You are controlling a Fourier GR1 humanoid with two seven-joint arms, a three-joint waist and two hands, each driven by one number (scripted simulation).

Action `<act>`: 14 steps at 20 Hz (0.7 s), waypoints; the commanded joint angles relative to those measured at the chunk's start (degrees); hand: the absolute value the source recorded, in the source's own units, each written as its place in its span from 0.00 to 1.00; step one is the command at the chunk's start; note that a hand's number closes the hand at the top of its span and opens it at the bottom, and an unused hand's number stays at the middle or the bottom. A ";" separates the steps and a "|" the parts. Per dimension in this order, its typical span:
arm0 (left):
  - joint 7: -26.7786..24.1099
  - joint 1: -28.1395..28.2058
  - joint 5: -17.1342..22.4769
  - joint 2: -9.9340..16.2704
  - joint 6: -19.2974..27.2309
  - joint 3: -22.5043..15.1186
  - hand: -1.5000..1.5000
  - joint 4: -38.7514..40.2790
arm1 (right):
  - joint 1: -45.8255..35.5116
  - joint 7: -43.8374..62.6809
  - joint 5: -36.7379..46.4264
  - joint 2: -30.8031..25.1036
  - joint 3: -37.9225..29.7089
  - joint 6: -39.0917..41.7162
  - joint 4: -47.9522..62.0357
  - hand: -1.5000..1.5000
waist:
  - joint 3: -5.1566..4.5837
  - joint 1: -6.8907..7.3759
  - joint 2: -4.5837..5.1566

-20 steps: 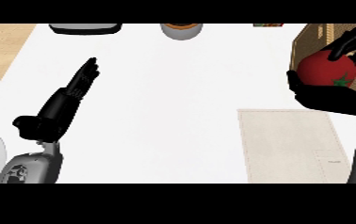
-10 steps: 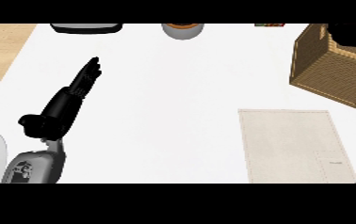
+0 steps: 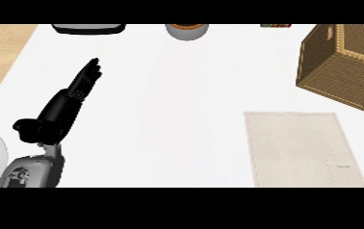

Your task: Pick the tomato from the placemat and place it in the basket

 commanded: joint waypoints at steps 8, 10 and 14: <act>1.15 -0.09 0.79 -0.23 -0.98 1.05 0.50 -2.03 | -0.17 -18.64 -4.19 -5.44 -2.59 -9.48 22.85 1.00 | 0.01 0.19 -0.01; -1.37 -0.74 -1.44 -2.67 0.53 -1.03 0.50 2.07 | -3.41 -21.93 -3.33 -7.87 -3.21 -12.48 28.89 1.00 | 0.02 0.37 0.18; -0.55 -2.27 -0.75 -0.77 -0.33 1.12 0.50 2.52 | -0.73 -30.67 -3.58 -6.87 -3.04 -17.93 34.59 1.00 | 0.04 0.45 0.23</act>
